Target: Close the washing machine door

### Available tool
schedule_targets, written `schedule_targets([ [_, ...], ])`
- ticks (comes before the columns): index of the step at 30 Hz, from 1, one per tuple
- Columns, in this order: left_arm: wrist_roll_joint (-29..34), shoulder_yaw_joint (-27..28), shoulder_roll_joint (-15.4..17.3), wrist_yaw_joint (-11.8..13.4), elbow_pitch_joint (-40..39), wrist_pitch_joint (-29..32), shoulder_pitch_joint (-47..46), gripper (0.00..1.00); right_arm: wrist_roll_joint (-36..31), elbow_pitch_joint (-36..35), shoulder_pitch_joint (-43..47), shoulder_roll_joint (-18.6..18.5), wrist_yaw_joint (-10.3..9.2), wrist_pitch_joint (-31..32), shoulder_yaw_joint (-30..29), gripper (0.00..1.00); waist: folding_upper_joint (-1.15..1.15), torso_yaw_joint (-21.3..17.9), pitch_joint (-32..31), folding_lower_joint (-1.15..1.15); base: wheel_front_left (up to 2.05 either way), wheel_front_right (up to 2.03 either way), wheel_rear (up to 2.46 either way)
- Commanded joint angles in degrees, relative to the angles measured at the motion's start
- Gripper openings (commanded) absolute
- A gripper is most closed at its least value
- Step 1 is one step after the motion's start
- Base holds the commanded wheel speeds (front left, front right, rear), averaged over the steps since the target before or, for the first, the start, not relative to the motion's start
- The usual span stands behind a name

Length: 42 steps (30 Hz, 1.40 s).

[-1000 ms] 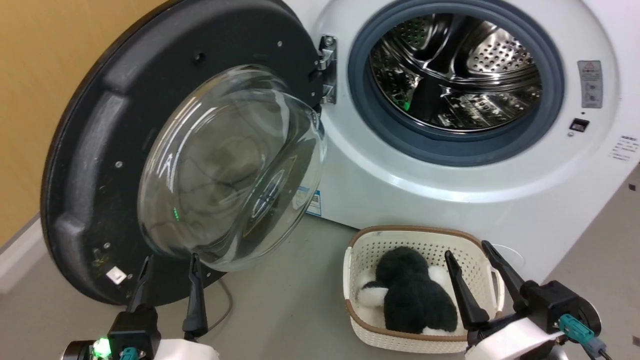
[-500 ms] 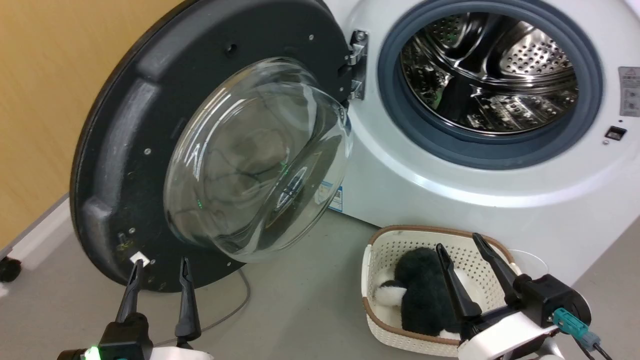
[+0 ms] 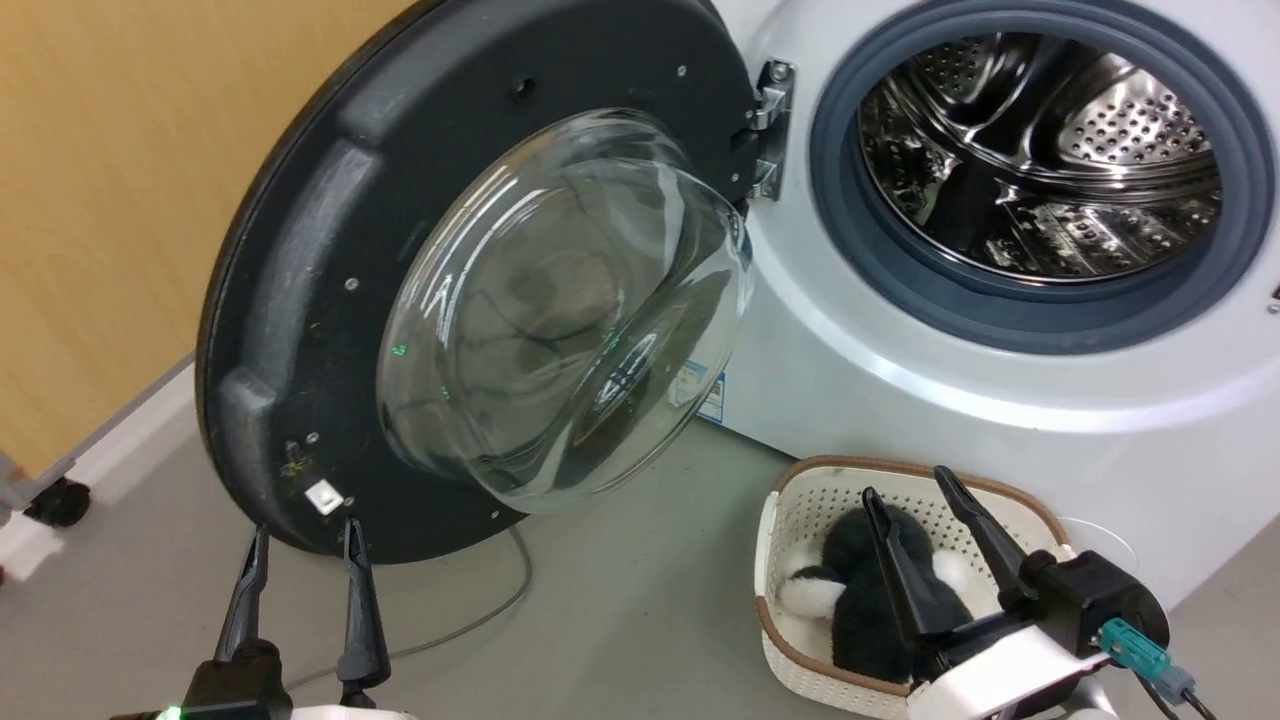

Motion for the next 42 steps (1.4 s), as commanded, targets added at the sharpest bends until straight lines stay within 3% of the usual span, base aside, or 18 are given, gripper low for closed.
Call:
schedule_targets([
  [1, -0.25, 0.22, 0.07, 0.34, -0.2, -0.6, 0.8, 1.0, 0.43, 0.3, -1.16, -0.48, 0.04, -0.59, 0.43, 1.0, 0.0, 0.55, 0.05, 0.0, 0.0, 0.0, 0.0],
  [21, -0.36, 0.55, 0.01, 1.08, -1.03, -2.25, 1.91, 0.98, 1.84, 1.23, -1.55, -1.21, 0.05, -2.24, 2.12, 1.0, 0.0, 3.97, 0.18, 0.0, 0.0, 0.0, 0.0],
  [22, -0.45, 0.55, 0.0, 1.03, -1.03, -2.25, 1.9, 0.75, 1.83, 1.23, -1.55, -1.23, 0.05, -2.24, 2.11, 1.0, 0.0, 3.97, 0.18, 0.0, 0.0, 0.0, 0.0],
  [23, -0.83, 0.46, -0.01, 0.72, -1.09, -2.25, 1.88, 0.3, 1.84, 1.23, -1.55, -1.23, 0.05, -2.24, 2.09, 1.0, 0.0, 3.97, 0.18, 0.0, 0.0, 0.0, 0.0],
  [24, -1.41, 0.39, -0.02, 0.35, -1.27, -2.25, 1.86, 0.0, 1.82, 1.22, -1.54, -1.25, 0.05, -2.24, 2.08, 1.0, 0.0, 3.98, 0.2, 0.0, 0.0, 0.0, 0.0],
  [29, -4.44, 2.29, -0.02, -1.85, -3.29, -2.25, 0.22, 0.0, 1.54, 0.86, -1.56, -1.47, 0.05, -2.24, 1.83, 1.0, 0.0, 3.97, 0.93, 0.0, 0.0, 0.0, 0.0],
  [34, -9.12, 8.12, 2.05, -6.06, -2.76, -2.25, -5.27, 0.0, 0.95, -0.08, -0.93, -1.91, 0.05, -2.24, 0.76, 1.0, 0.0, 3.82, 2.17, 0.0, 0.0, 0.0, 0.0],
  [38, -20.27, 14.37, 2.91, -9.99, 3.43, -1.49, -12.2, 0.0, 0.37, -0.92, 0.27, -2.47, 0.05, -2.24, -0.47, 1.0, 0.0, 3.75, 3.27, 0.0, 0.0, 0.0, 0.0],
  [42, -32.76, 19.47, 5.51, -11.78, 11.28, 5.36, -20.71, 0.0, 0.02, -1.72, 1.49, -2.61, 0.05, -2.24, -1.58, 1.0, 0.0, 3.7, 4.15, 0.0, 0.0, 0.0, 0.0],
])
